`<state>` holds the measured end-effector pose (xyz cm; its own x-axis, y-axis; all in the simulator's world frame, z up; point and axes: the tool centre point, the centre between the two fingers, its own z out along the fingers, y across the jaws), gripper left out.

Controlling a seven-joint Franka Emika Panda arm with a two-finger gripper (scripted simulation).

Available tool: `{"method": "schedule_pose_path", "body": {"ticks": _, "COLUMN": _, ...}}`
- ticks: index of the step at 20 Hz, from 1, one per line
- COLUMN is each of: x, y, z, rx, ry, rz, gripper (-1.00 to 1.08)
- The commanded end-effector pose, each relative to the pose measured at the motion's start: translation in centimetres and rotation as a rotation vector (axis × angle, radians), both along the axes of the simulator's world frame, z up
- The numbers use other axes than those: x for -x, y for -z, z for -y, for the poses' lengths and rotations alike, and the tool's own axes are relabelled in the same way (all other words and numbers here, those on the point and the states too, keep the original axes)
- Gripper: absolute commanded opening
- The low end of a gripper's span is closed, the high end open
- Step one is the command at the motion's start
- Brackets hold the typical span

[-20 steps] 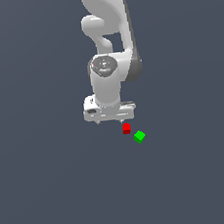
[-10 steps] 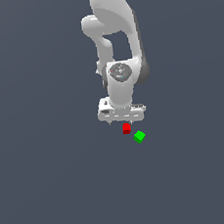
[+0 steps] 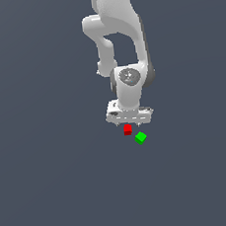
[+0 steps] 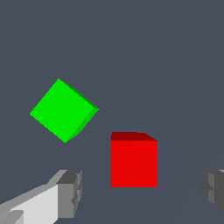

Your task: Stack the red cube on top of the green cube.

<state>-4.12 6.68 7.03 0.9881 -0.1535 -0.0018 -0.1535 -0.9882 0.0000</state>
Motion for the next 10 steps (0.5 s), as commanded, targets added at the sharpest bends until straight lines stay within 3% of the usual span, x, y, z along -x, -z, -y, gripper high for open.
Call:
{"method": "schedule_pose_path", "body": {"ticks": 1, "x": -0.1, "y": 0.0, "z": 0.0, "rx": 0.000, "ry": 0.003, "rz": 0.002, "gripper": 1.00}}
{"method": "schedule_pose_path", "body": {"ticks": 10, "x": 0.0, "y": 1.7, "z": -0.1, "rx": 0.000, "ry": 0.001, "rz": 0.001, "gripper": 1.00}}
